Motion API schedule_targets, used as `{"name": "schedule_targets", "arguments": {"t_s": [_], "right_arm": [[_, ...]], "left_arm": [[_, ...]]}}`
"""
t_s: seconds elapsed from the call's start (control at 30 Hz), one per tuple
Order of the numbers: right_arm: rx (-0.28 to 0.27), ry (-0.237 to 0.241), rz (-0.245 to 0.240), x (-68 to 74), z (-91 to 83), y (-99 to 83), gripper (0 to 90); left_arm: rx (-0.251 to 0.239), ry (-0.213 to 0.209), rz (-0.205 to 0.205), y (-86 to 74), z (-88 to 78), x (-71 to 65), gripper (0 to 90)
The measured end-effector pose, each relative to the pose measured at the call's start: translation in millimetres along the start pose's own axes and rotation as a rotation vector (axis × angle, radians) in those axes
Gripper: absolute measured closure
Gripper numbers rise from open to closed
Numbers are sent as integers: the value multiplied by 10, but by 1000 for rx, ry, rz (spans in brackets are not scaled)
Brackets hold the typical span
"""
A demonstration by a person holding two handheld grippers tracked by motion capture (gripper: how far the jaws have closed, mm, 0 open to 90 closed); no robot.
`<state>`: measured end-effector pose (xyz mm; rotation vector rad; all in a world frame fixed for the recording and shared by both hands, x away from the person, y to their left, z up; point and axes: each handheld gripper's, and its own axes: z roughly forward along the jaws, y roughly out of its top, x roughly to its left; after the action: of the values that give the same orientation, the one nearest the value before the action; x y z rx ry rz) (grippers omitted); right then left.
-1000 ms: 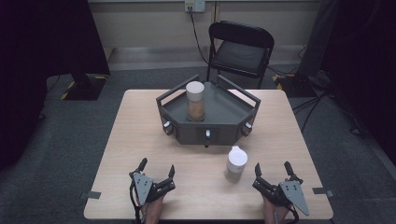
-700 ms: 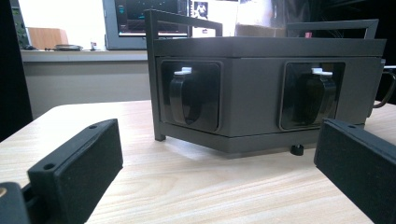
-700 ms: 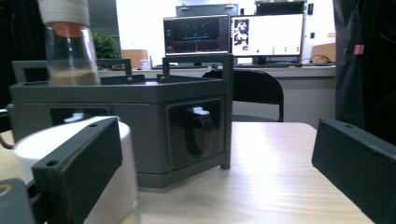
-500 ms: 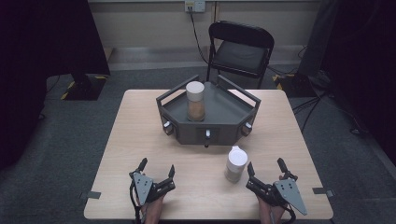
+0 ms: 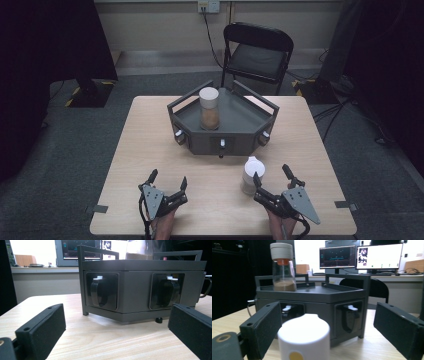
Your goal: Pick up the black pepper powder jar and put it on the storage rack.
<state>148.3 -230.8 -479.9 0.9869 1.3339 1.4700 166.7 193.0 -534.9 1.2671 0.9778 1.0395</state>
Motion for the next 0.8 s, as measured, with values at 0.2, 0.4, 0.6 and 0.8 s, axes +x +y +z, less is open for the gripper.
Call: {"name": "schedule_targets", "arguments": {"t_s": [0.2, 0.4, 0.6, 0.8], "right_arm": [[7, 12, -14, 59, 92, 16, 86], [31, 26, -5, 80, 177, -11, 90], [53, 27, -3, 143, 230, -67, 97], [90, 12, -3, 204, 293, -160, 109]], "left_arm": [[0, 0, 0, 0, 0, 0, 6], [0, 0, 0, 0, 0, 0, 5], [0, -1, 0, 1, 0, 1, 6], [0, 0, 0, 1, 0, 0, 6]]}}
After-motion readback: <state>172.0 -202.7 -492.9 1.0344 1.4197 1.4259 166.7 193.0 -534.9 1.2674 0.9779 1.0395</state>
